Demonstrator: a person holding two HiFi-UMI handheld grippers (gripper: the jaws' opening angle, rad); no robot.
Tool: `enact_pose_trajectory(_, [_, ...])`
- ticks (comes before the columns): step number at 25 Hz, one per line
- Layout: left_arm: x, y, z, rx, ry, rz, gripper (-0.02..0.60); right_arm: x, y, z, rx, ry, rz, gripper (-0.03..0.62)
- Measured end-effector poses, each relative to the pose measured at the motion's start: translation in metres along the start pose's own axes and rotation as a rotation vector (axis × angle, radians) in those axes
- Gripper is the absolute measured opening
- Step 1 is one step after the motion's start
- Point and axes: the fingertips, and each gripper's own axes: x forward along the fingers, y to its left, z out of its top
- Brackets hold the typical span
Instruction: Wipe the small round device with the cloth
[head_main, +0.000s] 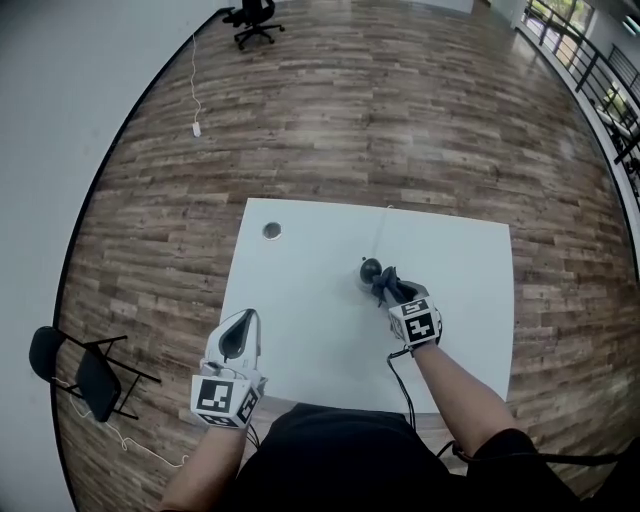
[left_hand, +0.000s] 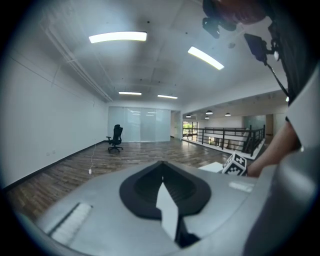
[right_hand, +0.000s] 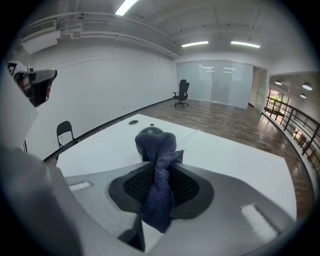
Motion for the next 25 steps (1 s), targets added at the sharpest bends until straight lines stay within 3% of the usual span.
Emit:
enact_pose_trajectory(10, [0.004, -0.002, 0.003, -0.013, -0.063, -0.027, 0.006, -0.023, 0.0, 0.069, -0.121, -0.102, -0.059, 0.095])
enact_pose_trajectory(20, [-0.003, 0.009, 0.001, 0.039, -0.057, -0.029, 0.006, -0.002, 0.002, 0.081, -0.16, -0.037, -0.083, 0.094])
enact_pose_trajectory(25, [-0.005, 0.016, -0.002, 0.024, -0.06, -0.023, 0.006, 0.005, 0.009, 0.076, -0.194, 0.004, -0.081, 0.094])
